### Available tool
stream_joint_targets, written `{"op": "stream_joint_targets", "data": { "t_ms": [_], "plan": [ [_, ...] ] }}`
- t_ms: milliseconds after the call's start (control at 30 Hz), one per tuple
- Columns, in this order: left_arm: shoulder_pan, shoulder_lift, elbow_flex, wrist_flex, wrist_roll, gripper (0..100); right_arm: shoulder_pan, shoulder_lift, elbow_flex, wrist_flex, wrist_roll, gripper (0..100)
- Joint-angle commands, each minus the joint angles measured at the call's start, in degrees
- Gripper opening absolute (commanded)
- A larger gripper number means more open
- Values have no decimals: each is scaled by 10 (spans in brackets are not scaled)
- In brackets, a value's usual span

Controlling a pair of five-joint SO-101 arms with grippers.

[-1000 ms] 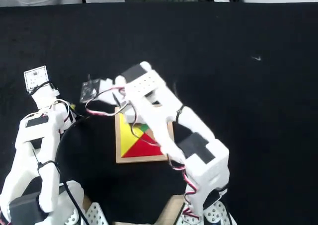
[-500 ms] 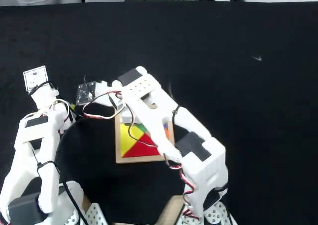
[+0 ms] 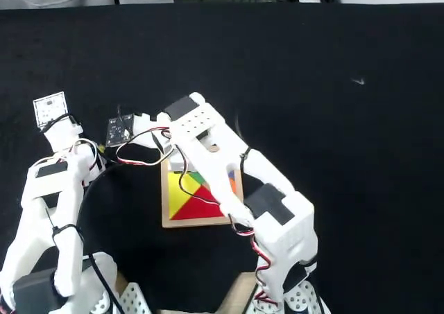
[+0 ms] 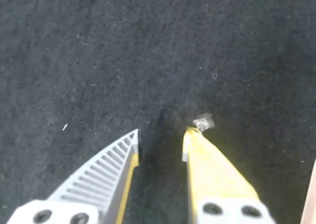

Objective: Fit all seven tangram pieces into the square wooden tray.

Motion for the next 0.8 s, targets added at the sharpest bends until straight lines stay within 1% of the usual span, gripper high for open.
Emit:
{"op": "stream_joint_targets", "data": {
  "t_ms": [0,100,167,200,233,267,300,400,467,667,767],
  "plan": [
    [0,-11,-4,-9,2,159,-4,-7,-6,-4,8,232],
    [0,-11,-4,-9,2,159,13,-15,-30,6,6,172],
    [0,-11,-4,-9,2,159,29,-24,-58,17,-4,75],
    [0,-11,-4,-9,2,159,39,-32,-74,25,-22,13],
    [0,-11,-4,-9,2,159,49,-42,-91,38,-41,9],
    [0,-11,-4,-9,2,159,62,-54,-105,56,-60,29],
    [0,-11,-4,-9,2,159,75,-67,-122,79,-72,18],
    [0,-11,-4,-9,2,159,109,-114,-143,123,-96,11],
    [0,-11,-5,-9,2,159,131,-143,-143,135,-116,10],
    [1,-11,-7,-10,2,159,219,-231,-95,130,-176,10],
    [8,-18,-9,-10,3,159,271,-286,-51,109,-208,10]
  ]
}}
